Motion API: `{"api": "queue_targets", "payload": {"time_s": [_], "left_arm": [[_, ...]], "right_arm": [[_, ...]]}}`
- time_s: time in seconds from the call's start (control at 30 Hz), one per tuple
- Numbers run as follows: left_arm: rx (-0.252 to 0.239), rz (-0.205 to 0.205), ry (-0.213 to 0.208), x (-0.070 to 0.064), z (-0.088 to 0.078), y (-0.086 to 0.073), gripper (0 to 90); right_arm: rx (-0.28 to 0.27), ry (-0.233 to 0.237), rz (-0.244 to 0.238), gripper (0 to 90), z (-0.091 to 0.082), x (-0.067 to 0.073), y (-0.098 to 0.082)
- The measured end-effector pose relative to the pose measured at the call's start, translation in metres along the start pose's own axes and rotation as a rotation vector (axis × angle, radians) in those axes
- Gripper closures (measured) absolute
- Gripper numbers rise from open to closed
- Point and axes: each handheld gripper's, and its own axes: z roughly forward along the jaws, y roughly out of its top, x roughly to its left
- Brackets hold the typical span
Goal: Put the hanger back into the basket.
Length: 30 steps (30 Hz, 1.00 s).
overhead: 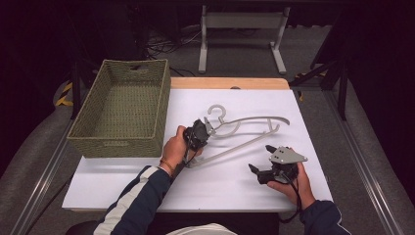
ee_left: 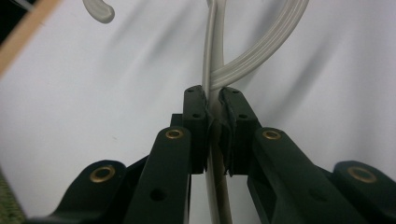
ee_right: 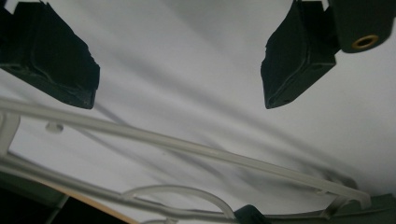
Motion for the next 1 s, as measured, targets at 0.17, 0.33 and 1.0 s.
{"api": "queue_targets", "payload": {"time_s": [0.17, 0.33, 1.0], "left_arm": [[-0.094, -0.021, 0.044, 0.003, -0.017, 0.004, 82.0], [-0.164, -0.033, 0.065, 0.005, -0.032, 0.008, 82.0], [-0.376, -0.147, 0.043, 0.036, -0.12, 0.019, 82.0]], "right_arm": [[-0.087, -0.054, 0.0, 12.1, -0.009, -0.002, 0.002], [-0.119, -0.083, -0.036, 12.3, -0.013, 0.0, 0.003], [-0.112, -0.076, -0.042, 12.3, -0.01, 0.002, 0.001]]}}
